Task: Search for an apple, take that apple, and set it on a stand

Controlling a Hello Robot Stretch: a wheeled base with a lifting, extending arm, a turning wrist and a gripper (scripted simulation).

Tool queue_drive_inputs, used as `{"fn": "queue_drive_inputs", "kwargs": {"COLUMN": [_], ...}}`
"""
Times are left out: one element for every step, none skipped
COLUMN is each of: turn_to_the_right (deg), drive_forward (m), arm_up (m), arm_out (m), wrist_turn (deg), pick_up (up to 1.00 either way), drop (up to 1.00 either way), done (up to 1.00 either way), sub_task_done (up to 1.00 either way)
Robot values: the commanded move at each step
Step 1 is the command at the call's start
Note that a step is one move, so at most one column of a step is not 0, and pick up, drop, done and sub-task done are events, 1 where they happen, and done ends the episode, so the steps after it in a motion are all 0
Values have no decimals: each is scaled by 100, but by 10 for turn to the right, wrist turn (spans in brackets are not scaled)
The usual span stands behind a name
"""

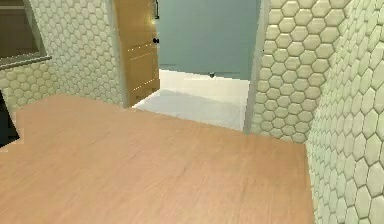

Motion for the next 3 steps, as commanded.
{"fn": "queue_drive_inputs", "kwargs": {"turn_to_the_right": [0,30,0], "drive_forward": [100,0,100], "arm_up": [0,0,0], "arm_out": [0,0,0], "wrist_turn": [0,0,0], "pick_up": [0,0,0], "drop": [0,0,0], "done": [0,0,0], "sub_task_done": [0,0,0]}}
